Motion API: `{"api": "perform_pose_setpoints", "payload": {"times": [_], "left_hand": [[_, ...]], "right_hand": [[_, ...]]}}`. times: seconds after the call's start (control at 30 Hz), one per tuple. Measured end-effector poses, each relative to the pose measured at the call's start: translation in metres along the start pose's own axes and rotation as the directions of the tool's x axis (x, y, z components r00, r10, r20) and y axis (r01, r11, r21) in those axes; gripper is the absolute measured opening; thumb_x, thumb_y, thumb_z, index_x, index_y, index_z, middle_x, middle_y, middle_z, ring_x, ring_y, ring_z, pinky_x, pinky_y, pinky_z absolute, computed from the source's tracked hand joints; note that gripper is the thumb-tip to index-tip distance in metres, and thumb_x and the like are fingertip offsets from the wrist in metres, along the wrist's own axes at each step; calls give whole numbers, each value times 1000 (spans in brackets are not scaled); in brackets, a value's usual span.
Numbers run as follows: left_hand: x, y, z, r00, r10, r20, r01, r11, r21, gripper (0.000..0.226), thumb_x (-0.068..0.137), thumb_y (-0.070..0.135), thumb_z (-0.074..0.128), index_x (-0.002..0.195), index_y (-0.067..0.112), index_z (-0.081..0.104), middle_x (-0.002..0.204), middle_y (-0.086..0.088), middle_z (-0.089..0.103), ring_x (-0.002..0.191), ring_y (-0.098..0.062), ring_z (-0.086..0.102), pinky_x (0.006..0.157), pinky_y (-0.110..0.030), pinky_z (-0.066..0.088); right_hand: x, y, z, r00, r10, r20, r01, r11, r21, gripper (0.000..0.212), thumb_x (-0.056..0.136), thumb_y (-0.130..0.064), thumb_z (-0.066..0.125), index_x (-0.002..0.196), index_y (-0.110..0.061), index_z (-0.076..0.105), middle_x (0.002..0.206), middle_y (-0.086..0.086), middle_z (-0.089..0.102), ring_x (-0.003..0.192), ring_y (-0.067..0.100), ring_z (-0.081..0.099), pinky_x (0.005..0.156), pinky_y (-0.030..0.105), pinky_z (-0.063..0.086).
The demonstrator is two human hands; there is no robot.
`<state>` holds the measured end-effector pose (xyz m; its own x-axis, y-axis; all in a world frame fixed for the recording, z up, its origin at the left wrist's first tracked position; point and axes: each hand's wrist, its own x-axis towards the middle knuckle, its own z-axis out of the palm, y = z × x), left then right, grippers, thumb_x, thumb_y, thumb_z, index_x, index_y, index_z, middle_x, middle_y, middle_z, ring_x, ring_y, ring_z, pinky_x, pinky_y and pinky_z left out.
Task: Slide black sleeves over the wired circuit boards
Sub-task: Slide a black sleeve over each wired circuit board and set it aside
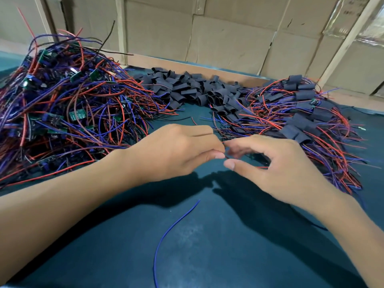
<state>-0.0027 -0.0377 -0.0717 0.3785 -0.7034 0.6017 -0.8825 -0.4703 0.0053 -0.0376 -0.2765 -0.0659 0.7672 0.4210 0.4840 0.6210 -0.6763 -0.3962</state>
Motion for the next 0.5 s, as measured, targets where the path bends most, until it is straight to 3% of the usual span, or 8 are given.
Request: {"api": "perform_pose_setpoints", "payload": {"times": [0.1, 0.17, 0.23, 0.3, 0.4, 0.5], "left_hand": [[3, 4, 4, 998, -59, 32, 63, 985, -158, 15, 101, 16, 59, 102, 6, 70, 90, -2, 62, 80, -19, 57, 76, -31, 49], [5, 1, -1, 994, -101, 47, 110, 962, -250, 16, 103, 17, 57, 102, 6, 69, 88, 0, 62, 80, -16, 57, 76, -23, 45], [9, -6, -8, 976, -210, 52, 216, 919, -330, 22, 105, 26, 50, 105, 13, 68, 83, 8, 64, 77, -15, 60, 72, -21, 46], [19, -23, -12, 914, -404, 35, 389, 848, -361, 25, 103, 37, 48, 100, 23, 69, 77, 10, 69, 76, -15, 66, 72, -29, 52], [55, -73, -5, 760, -650, 22, 631, 729, -267, 23, 94, 29, 54, 86, 19, 73, 72, 10, 72, 70, -19, 69, 69, -32, 56], [82, -125, 4, 712, -694, 109, 698, 716, 5, 25, 88, 11, 49, 85, -1, 71, 79, -8, 72, 75, -33, 64, 71, -35, 55]], "right_hand": [[2, -5, 14, 996, 37, 84, -55, 973, 224, 21, 95, -17, 70, 116, -22, 72, 97, -9, 75, 85, 7, 71, 82, 20, 55], [3, -3, 21, 983, 132, 128, -171, 914, 369, 33, 98, -4, 64, 120, -26, 70, 88, -3, 73, 71, 12, 69, 67, 24, 55], [3, 2, 24, 977, 195, 86, -213, 910, 355, 33, 98, -5, 62, 120, -28, 71, 83, -8, 73, 61, 6, 63, 60, 14, 45], [2, 2, 26, 980, 201, -14, -189, 942, 276, 20, 99, -16, 65, 110, -25, 77, 80, -15, 72, 64, 2, 62, 64, 9, 41], [2, -2, 29, 986, 123, -114, -105, 984, 147, 12, 97, -23, 69, 99, -21, 81, 80, -8, 69, 76, 11, 62, 71, 16, 42], [2, -2, 29, 991, 51, -124, -40, 995, 91, 17, 99, -22, 65, 96, -13, 79, 77, 0, 63, 69, 14, 59, 68, 31, 47]]}}
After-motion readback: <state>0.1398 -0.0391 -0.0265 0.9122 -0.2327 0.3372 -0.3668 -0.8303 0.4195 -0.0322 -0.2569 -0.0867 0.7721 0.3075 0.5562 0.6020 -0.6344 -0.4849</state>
